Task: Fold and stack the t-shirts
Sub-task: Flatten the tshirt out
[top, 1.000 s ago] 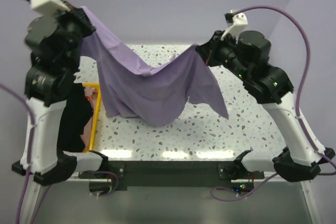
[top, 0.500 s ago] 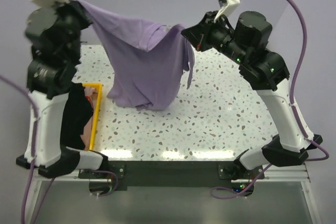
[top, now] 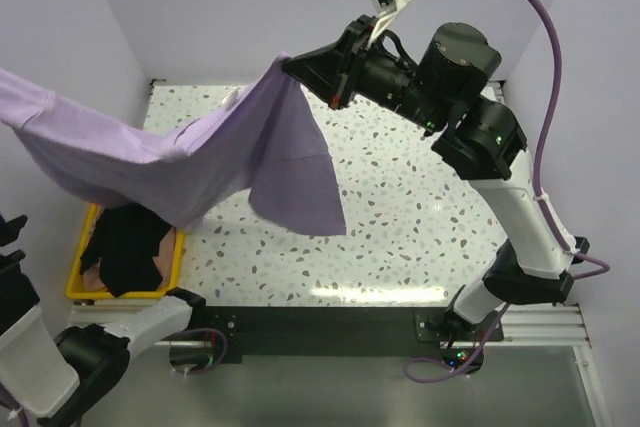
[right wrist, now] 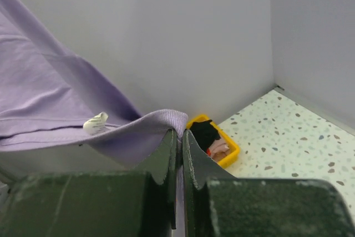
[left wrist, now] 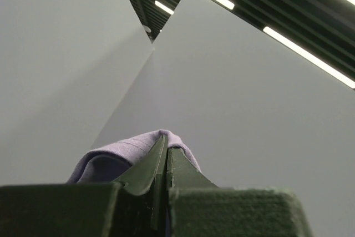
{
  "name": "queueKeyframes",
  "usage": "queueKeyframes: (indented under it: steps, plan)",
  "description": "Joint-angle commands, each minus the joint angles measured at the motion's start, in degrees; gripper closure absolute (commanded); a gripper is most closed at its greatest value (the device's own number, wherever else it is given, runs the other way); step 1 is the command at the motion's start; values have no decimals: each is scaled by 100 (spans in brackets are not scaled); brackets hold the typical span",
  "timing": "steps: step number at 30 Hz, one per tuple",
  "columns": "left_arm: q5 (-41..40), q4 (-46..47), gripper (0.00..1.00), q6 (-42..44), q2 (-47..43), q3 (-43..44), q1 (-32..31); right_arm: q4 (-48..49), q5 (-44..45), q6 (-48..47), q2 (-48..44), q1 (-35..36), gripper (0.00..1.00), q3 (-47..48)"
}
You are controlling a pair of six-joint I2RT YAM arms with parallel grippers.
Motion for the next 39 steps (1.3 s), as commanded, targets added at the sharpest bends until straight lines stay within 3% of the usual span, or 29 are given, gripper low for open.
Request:
queueKeyframes:
  steps: [1,5,10,11,13,14,15,16,17,18,20,22,24,25,28,32,33,36,39]
  plan:
    - [68,404,100,421,831,-149,-74,-38,790,-365,156,-2,100,421]
    - [410,641,100,316,1585,-447,-74,-242,1855,-823,192,-386,100,-147]
    - [1217,1011,100,-499,2675,-1309,-47,625,1496,-42,-299,-2211,100,-3248]
    - [1403,1002,100,-624,3270,-1301,-47,732,1356,124,-274,-2521,100,-3687]
    - [1763,880,100,-1061,4001,-986,-47,1013,866,704,-65,-3137,100,-4778]
    - [2069,783,100,-1195,4875,-741,-56,1102,749,1080,50,-3723,100,-5077]
    - [2299,521,100,-1344,5371,-16,-56,1250,444,1171,190,-3981,100,-5568]
    - [2501,319,100,-1589,5889,505,-56,1435,275,1233,331,-4210,100,-5738]
    - [2790,117,100,-1670,6956,1075,-65,1410,195,1303,620,-4569,100,-5835]
    - [2985,-129,100,-1784,7419,2021,-65,1428,151,1321,736,-4712,100,-6010]
    - [3206,-36,97,-2162,7976,2102,-3,1664,-198,1505,955,-5142,100,-6248]
    - [3477,815,89,-2538,7785,874,119,1735,-280,1593,1027,-5388,100,-6460]
    - [3654,897,64,-2663,7696,476,172,1674,-176,1524,1044,-5513,100,-6478]
    - [3759,810,42,-2620,7714,492,199,1587,-122,1523,1027,-5539,100,-6487]
    - [3786,502,26,-2611,7513,291,260,1525,-34,1462,913,-5539,99,-6487]
    - [3464,590,20,-2786,6216,-1043,252,1322,36,1365,667,-5530,61,-6259]
    - [3287,372,20,-2865,5959,-1611,234,1296,80,1357,579,-5530,56,-6223]
    - [2444,-190,25,-3269,4931,-2911,42,1060,246,1251,193,-5443,47,-6057]
    - [1573,-508,39,-3673,3884,-4422,-196,848,615,1093,-203,-5084,46,-6126]
